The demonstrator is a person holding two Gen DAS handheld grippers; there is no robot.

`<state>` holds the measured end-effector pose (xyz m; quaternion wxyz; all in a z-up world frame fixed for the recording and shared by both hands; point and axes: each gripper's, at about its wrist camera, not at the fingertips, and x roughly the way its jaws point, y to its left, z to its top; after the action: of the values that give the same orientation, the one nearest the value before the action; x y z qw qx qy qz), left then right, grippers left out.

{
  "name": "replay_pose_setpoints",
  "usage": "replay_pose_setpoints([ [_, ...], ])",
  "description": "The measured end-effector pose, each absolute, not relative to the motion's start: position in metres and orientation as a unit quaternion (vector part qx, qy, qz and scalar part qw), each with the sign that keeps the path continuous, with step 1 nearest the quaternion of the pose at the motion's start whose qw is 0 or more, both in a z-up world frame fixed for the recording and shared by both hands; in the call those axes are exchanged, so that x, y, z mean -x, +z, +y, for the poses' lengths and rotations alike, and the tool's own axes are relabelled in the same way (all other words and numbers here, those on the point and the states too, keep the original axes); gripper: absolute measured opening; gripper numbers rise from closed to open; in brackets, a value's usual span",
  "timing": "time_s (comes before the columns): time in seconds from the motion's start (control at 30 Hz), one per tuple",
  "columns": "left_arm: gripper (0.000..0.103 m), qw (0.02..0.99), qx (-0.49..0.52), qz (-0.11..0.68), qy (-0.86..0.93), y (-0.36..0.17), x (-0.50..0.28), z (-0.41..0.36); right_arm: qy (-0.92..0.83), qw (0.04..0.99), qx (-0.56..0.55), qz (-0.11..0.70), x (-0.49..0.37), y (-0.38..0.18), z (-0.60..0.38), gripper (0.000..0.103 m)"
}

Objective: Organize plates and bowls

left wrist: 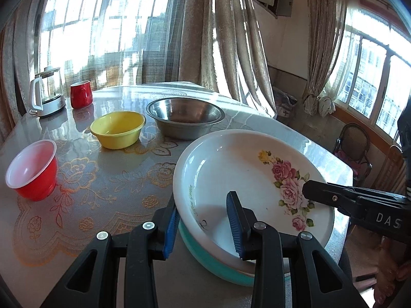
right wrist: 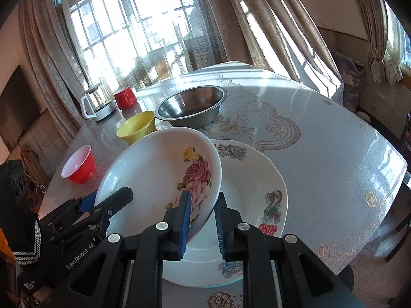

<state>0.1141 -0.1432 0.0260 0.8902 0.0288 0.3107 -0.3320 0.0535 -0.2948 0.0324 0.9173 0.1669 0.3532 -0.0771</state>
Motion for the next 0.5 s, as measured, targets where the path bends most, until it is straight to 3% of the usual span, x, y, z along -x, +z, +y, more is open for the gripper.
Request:
replay_pose_setpoints([
  [0.5, 0.037, 0.876, -0.077, 0.341, -0.332, 0.021, -0.107, -0.179, -0.084, 0.904, -0.214, 0.360, -0.036, 0.017, -0.328, 0.019],
])
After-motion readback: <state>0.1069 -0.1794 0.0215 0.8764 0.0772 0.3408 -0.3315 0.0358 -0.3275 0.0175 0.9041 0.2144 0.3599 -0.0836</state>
